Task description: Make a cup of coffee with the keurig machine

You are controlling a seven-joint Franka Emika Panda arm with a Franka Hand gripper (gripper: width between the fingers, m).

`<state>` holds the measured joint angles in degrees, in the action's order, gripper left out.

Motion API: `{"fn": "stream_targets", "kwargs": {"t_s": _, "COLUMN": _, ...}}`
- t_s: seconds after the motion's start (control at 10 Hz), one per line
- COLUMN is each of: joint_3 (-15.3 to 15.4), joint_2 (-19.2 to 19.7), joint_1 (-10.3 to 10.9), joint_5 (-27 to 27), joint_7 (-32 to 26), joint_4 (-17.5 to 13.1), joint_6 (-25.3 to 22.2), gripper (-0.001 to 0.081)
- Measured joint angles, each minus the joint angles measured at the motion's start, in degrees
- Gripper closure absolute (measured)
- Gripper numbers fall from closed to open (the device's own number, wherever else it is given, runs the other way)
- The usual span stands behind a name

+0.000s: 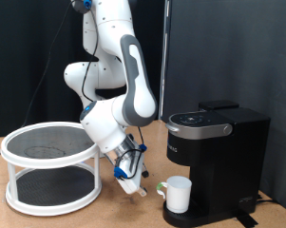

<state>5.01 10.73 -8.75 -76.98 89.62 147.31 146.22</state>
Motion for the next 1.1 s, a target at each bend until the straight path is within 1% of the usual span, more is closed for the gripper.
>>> {"fn": "stream_targets", "kwargs": {"t_s": 0.1, "joint_3": 0.0, "joint_2": -1.3, "joint_1": -0.4, "joint_5": 0.0, "joint_7": -0.2, "joint_4": 1.1, "joint_6": -0.2, "gripper": 0.0072}}
{"fn": "stream_targets", "kwargs": {"t_s": 0.3, "joint_3": 0.0, "joint_2": -1.4, "joint_1": -0.5, "joint_5": 0.0, "joint_7": 0.1, "joint_4": 1.0, "joint_6": -1.1, "gripper": 0.0072}}
{"fn": "stream_targets", "kwargs": {"t_s": 0.4, "joint_3": 0.0, "joint_2": -2.0, "joint_1": -0.6, "joint_5": 0.0, "joint_7": 1.0, "joint_4": 0.9, "joint_6": -3.3, "gripper": 0.0072}}
{"fn": "stream_targets", "kwargs": {"t_s": 0.5, "joint_3": -0.1, "joint_2": -3.4, "joint_1": -0.8, "joint_5": 0.5, "joint_7": 2.1, "joint_4": 0.9, "joint_6": -5.2, "gripper": 0.0072}}
{"fn": "stream_targets", "kwargs": {"t_s": 0.7, "joint_3": -0.1, "joint_2": -7.6, "joint_1": -1.0, "joint_5": 2.6, "joint_7": 3.2, "joint_4": 1.7, "joint_6": -8.1, "gripper": 0.0072}}
{"fn": "stream_targets", "kwargs": {"t_s": 0.9, "joint_3": -0.5, "joint_2": -11.9, "joint_1": -1.5, "joint_5": 6.1, "joint_7": 6.3, "joint_4": 2.9, "joint_6": -12.0, "gripper": 0.0072}}
{"fn": "stream_targets", "kwargs": {"t_s": 1.1, "joint_3": -1.3, "joint_2": -16.0, "joint_1": -2.1, "joint_5": 6.3, "joint_7": 7.5, "joint_4": 3.4, "joint_6": -17.1, "gripper": 0.0072}}
